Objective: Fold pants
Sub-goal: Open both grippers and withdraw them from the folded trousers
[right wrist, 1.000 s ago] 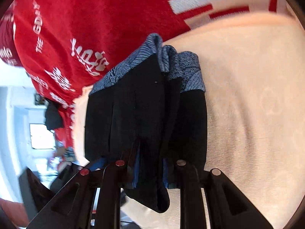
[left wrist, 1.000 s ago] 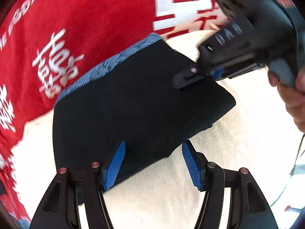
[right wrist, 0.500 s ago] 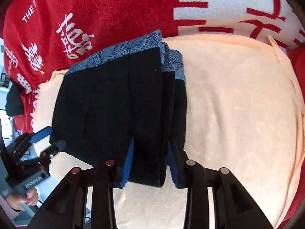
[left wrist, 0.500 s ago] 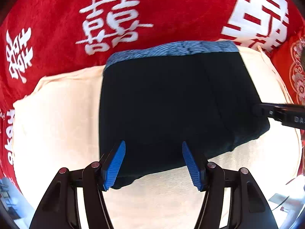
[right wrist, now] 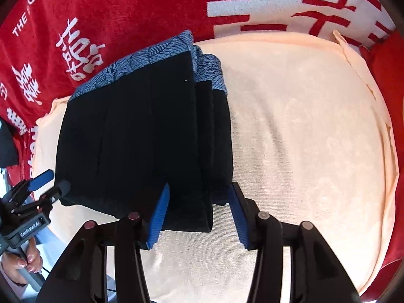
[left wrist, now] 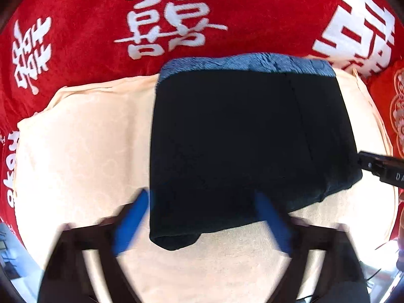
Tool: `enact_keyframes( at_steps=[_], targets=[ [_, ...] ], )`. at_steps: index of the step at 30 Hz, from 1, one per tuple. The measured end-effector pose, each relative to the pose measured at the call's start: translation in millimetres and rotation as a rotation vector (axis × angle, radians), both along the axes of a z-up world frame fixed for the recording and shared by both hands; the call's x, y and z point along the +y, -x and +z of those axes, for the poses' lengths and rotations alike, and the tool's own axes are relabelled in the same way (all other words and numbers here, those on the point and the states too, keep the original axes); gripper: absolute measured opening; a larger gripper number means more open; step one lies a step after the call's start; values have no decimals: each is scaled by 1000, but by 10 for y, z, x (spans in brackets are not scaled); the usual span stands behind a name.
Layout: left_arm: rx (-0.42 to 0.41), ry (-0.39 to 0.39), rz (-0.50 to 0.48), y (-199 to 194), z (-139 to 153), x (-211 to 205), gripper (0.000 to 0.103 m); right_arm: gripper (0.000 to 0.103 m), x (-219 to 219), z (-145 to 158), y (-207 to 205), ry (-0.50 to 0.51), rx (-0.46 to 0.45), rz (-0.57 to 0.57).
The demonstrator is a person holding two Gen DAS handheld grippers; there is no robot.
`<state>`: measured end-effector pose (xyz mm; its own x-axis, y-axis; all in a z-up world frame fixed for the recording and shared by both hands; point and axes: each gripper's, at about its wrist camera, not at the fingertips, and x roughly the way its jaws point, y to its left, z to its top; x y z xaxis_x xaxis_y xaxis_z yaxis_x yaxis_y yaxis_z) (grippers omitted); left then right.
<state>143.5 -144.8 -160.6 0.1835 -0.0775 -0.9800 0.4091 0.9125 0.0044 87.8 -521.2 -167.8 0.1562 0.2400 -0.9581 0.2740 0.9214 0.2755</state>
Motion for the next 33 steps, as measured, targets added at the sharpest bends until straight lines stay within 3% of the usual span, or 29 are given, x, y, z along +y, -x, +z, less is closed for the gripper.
enact_keyframes(
  at_steps=[6,11,14,16,24,33],
  targets=[
    [19,4,12,-42,-26,42,96,53,45,48,15,19,-7,3],
    [64,-6,40,-99,-117,101,96,75,18,75,80,18,2,-26],
    [83,-1,52,-123,-158,140,96,77,12,83,169,18,12,-26],
    [87,-9,57,-149,-181,159,102,79,1,98,225,20,16,-22],
    [123,18,70,-261,-232,199,102,80,-79,128,330,-1,23,-49],
    [85,23,114,-637,-218,296,102,80,-172,200,210,-27,-6,-93]
  ],
)
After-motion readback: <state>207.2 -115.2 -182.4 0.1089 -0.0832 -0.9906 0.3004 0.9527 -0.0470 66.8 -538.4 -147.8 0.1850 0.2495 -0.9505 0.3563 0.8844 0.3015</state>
